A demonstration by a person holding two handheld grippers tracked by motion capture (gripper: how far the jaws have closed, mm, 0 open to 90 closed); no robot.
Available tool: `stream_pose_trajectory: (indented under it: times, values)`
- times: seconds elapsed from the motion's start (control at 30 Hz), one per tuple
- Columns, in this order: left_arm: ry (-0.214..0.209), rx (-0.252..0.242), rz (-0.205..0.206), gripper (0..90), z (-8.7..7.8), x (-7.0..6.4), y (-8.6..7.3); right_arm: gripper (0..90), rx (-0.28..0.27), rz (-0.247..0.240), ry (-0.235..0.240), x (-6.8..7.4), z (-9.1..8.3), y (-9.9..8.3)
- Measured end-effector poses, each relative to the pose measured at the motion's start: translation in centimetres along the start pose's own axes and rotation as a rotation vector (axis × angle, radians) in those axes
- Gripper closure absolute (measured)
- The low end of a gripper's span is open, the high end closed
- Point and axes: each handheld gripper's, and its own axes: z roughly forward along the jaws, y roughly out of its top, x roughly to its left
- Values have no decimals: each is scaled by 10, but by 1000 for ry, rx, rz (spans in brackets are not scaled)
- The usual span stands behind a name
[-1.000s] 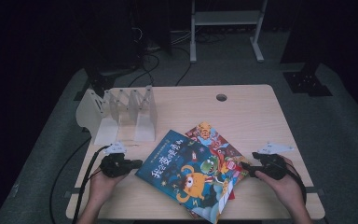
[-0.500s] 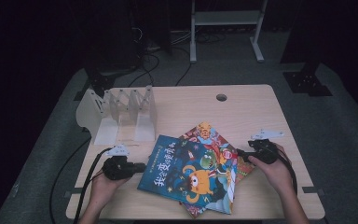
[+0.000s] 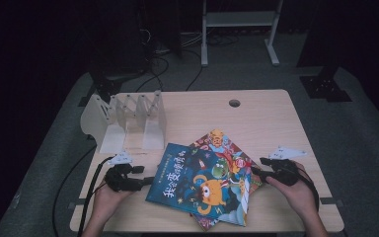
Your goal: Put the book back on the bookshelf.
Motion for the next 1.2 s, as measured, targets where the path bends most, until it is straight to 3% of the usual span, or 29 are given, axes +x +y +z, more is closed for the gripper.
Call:
stream_pose_trajectory:
  times: [0.03,0.13,0.17,0.27,0.4,0.53,0.8,1.2]
  values:
    - [26,3,1,192,2,-1,1,550,2,-21,40,5,-4,-4]
    - [37,15,6,98,4,-1,3,616,11,-32,77,9,-8,-8]
    - [29,18,10,91,6,-2,4,685,19,-47,106,12,-11,-10]
    - [18,18,15,82,6,-3,5,723,29,-58,131,15,-12,-11]
    - [23,15,39,2,8,-6,7,777,62,-86,186,17,-6,-12]
    - [-6,19,27,2,10,-5,7,804,67,-86,199,19,-6,-11]
    - [-10,52,31,2,17,-3,8,800,56,-80,209,25,0,-8]
    - [-48,54,-28,2,18,10,5,786,55,-120,227,36,16,5]
